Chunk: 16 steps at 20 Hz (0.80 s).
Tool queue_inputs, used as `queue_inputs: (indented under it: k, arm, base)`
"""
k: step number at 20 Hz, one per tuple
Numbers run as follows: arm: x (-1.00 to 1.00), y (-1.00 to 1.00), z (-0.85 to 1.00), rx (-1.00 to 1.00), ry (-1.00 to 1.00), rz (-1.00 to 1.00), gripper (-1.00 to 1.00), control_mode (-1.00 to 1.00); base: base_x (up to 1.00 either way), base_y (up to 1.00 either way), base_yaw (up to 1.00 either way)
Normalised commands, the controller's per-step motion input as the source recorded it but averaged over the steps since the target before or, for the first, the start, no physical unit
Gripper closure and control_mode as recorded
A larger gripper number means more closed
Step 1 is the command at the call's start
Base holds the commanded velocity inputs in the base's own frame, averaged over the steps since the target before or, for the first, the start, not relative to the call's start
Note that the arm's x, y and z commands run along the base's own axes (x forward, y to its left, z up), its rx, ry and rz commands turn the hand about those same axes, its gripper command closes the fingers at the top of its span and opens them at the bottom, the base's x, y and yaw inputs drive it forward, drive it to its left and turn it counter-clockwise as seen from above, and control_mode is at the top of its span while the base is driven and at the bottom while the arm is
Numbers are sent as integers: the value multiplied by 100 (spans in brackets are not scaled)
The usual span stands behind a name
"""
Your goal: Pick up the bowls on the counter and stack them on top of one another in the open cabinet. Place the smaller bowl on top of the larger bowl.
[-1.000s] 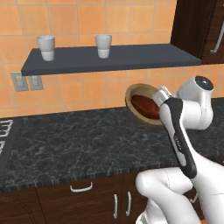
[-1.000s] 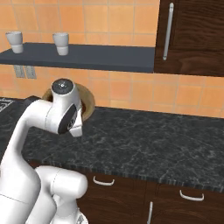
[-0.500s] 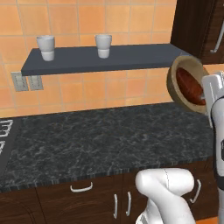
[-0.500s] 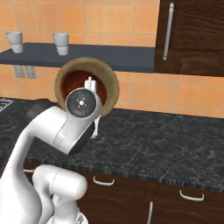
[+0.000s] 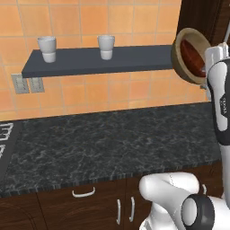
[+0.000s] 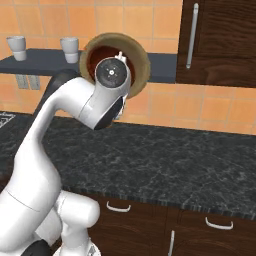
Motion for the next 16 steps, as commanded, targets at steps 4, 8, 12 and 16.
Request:
queue_inputs:
  k: [4,8,12,16]
  arm:
    - [67,8,94,0,-4,-1,100,-100]
    - [84,26,16,-16,8,0,100,-100]
    - [56,15,-7,-24,15,0,100,-100]
    - [27,12,-14,-25,13,0,100,-100]
  base:
    - [0,0,0]
    - [0,0,0]
    - [0,0,0]
    - [0,0,0]
